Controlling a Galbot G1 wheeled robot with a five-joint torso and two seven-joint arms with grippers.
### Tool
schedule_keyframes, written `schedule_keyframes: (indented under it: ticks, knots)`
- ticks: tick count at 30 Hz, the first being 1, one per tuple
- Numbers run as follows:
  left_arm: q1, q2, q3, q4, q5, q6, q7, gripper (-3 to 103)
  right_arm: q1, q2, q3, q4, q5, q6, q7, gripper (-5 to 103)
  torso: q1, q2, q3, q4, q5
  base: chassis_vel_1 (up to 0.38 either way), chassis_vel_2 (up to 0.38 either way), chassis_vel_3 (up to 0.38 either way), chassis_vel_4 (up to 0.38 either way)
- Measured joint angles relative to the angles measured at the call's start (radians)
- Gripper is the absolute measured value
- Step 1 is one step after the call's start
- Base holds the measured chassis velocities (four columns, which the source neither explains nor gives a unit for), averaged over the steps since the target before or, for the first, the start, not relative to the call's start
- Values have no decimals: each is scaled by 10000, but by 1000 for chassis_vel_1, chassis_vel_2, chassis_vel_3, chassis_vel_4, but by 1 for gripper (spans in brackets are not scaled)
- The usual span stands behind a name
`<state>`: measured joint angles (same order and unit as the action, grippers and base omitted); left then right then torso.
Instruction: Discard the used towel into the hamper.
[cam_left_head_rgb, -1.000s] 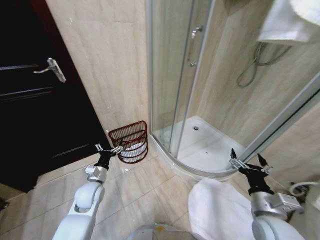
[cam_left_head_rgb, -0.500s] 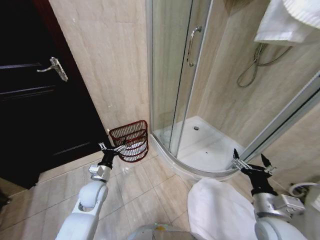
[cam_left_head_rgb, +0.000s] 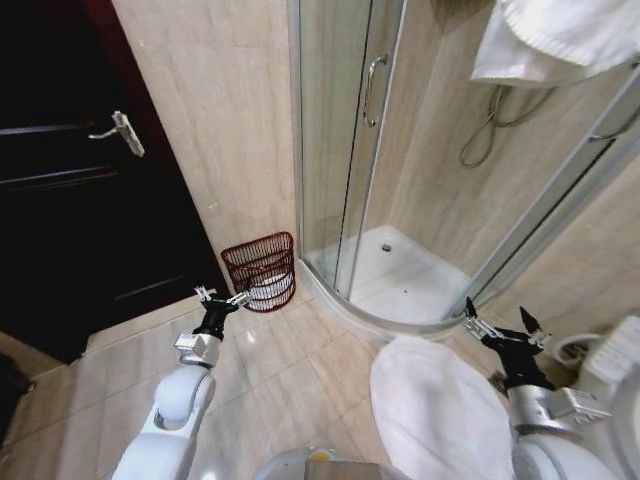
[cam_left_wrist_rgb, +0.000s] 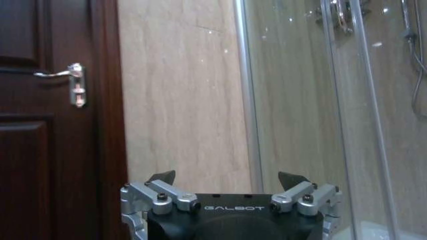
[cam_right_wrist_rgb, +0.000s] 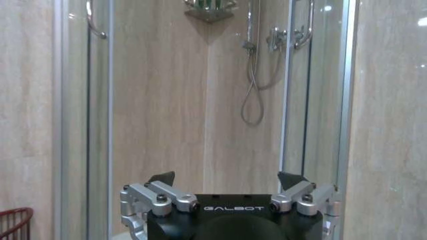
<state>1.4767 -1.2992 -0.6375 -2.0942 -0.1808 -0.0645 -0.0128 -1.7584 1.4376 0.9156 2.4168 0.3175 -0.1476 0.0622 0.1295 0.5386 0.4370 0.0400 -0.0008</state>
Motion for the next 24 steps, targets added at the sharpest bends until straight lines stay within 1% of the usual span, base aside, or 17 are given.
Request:
schedule_keyframes:
  ticks: [2,3,6,8,15,17,19,22,24]
  knots:
    - [39,-17,-35,0,6,-48,0,100,7,-10,-16,-4,0,-23,-12,100,-2,0,-1,0,3,136,-149,-135,228]
    - [76,-33,-74,0,14,-107,-1,100,7,-18,-38,-10,-3,-37,-51,100,-3,2,-1,-1,11,136,-134,-86,195]
    - [170,-68,-126,0,42,-229,-1,100,19,-21,-129,-10,-30,-43,-110,100,-2,2,0,-6,6,-26,-121,1,104]
    - [198,-71,-142,2,46,-260,0,100,44,-13,-161,-13,-50,-47,-120,100,0,1,1,-6,9,-127,-102,84,95]
    - [206,-34,-183,6,39,-296,2,100,38,61,-169,-24,-77,18,-150,100,8,-2,4,-1,6,-206,-113,228,126]
    - [155,-12,-164,6,37,-296,2,100,10,83,-140,-27,-76,71,-151,100,8,-2,4,1,13,-241,-180,236,239]
    - [102,-2,-99,6,36,-294,3,100,-22,95,-101,-47,-66,234,-149,100,6,-2,3,-8,5,-242,-255,201,270]
    - [66,-4,16,6,36,-282,0,100,-24,96,-39,-131,-61,451,-142,100,8,-3,4,-10,11,-206,-220,179,196]
    - [53,-16,123,1,44,-266,-8,100,-25,86,17,-156,-32,495,-125,100,8,-3,4,-6,12,-111,-130,154,38]
